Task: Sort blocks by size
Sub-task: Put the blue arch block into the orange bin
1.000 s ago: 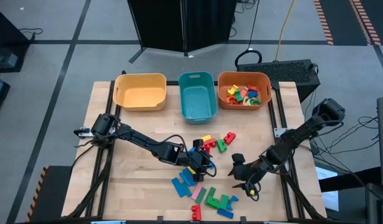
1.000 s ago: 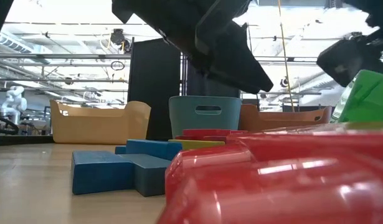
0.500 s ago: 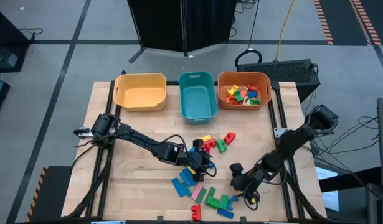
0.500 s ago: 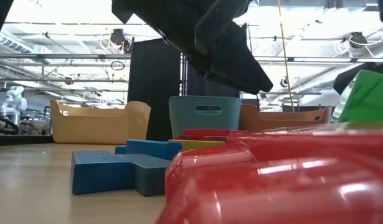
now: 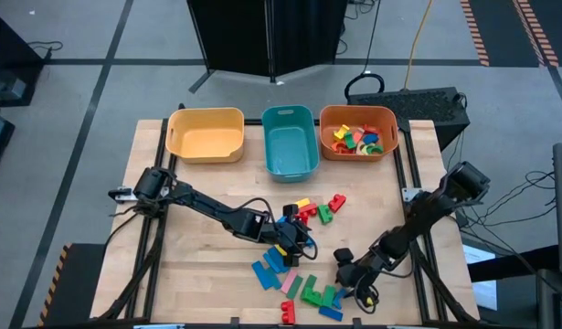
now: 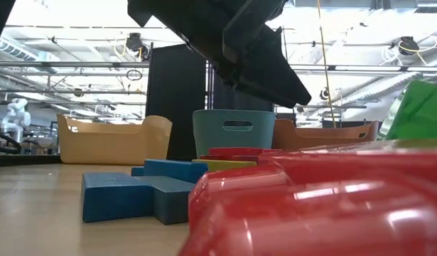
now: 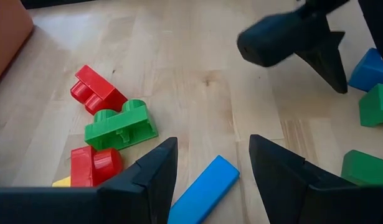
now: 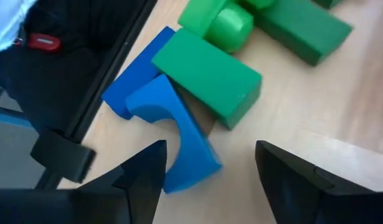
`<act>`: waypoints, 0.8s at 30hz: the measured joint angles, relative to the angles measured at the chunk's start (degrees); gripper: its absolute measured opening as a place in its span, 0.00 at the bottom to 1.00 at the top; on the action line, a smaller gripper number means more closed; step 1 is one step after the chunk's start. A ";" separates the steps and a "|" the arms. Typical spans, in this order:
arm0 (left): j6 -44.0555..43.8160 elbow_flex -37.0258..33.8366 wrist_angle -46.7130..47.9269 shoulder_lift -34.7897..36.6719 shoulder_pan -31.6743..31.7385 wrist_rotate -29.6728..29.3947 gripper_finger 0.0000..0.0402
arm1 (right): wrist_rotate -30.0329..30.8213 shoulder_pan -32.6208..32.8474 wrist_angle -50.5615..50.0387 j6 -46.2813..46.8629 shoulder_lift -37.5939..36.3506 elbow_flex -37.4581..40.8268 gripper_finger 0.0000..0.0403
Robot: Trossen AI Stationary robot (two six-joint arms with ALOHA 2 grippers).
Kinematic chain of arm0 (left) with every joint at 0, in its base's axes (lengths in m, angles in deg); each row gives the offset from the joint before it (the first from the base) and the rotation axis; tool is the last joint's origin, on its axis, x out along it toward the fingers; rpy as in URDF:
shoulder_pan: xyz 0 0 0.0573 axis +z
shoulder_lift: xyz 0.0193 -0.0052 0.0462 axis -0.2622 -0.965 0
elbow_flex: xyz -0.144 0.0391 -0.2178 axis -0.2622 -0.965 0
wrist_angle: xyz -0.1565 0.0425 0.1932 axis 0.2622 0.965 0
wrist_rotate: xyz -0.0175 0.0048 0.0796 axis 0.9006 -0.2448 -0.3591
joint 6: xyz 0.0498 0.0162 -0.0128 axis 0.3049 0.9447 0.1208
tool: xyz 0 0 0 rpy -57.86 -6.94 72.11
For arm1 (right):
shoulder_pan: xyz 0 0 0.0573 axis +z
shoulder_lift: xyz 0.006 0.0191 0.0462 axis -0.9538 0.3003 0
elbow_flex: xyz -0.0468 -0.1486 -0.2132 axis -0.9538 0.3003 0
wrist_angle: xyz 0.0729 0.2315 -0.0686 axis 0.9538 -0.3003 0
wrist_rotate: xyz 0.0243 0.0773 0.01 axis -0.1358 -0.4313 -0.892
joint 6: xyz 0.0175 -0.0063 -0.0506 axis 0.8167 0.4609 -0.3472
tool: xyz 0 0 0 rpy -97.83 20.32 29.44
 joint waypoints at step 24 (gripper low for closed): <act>0.04 0.00 -0.02 0.00 0.15 -2.96 0.48 | 1.62 0.03 0.13 -1.65 0.77 0.13 0.05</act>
